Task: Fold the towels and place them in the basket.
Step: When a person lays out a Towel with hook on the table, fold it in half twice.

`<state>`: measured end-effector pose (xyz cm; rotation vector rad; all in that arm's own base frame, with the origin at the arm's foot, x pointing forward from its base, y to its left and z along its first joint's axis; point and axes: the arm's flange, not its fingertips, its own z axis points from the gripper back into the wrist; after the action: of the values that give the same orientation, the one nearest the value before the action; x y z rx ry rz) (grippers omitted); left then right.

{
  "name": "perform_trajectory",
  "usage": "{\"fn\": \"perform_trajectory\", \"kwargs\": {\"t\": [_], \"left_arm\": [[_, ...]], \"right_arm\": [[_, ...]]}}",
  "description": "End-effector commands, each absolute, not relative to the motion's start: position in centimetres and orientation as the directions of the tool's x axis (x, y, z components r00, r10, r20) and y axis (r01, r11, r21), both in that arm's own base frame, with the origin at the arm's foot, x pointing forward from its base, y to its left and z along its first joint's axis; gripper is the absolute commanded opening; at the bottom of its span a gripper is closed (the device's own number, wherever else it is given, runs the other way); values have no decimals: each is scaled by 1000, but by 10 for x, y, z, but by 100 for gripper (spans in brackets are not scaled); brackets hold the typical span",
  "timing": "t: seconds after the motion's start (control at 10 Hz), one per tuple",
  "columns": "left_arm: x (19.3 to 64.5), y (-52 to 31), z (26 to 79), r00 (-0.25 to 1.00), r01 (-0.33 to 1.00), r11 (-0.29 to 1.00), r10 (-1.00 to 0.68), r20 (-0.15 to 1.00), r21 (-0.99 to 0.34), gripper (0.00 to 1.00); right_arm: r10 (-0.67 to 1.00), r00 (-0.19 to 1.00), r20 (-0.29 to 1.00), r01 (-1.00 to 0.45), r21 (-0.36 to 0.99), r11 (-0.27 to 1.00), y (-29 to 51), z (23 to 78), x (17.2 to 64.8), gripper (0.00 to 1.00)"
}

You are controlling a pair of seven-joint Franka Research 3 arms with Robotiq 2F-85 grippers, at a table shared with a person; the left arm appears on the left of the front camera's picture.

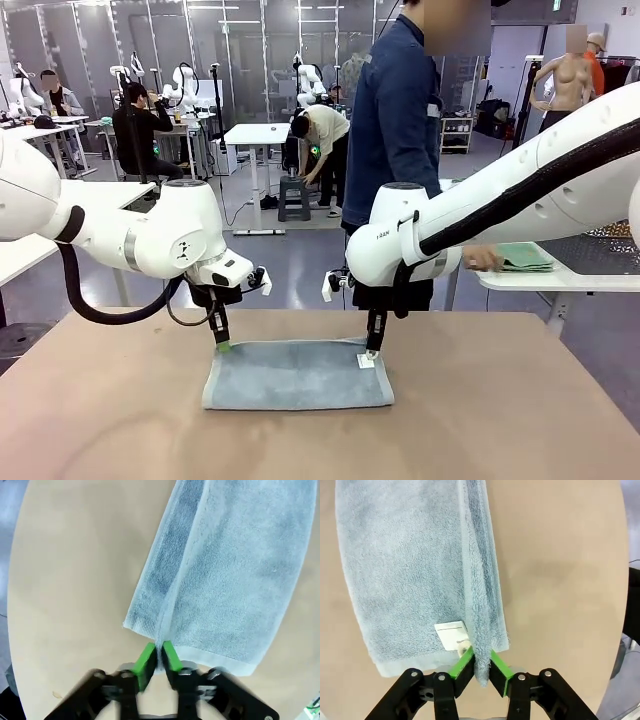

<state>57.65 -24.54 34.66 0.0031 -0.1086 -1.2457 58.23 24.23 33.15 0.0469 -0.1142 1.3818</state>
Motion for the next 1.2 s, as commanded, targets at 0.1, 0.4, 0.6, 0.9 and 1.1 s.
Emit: {"fn": "perform_trajectory", "kwargs": {"t": [0.1,0.4,0.6,0.9,1.1], "left_arm": [[581,-251,351,258,958,269,-959,114,97,53],[573,-246,359,240,960,255,-962,131,114,100],[567,-244,363,232,960,250,-962,144,125,100],[564,-243,365,207,967,228,-963,172,116,100],[573,-251,366,245,958,260,-962,124,123,100]], "right_arm": [[982,137,130,-989,-37,143,242,332,583,55],[981,136,137,-988,-56,145,239,336,580,100],[982,137,132,-987,-68,147,239,340,577,100],[978,154,140,-984,-65,164,240,340,578,100],[979,162,121,-984,-62,170,245,341,582,100]]}}
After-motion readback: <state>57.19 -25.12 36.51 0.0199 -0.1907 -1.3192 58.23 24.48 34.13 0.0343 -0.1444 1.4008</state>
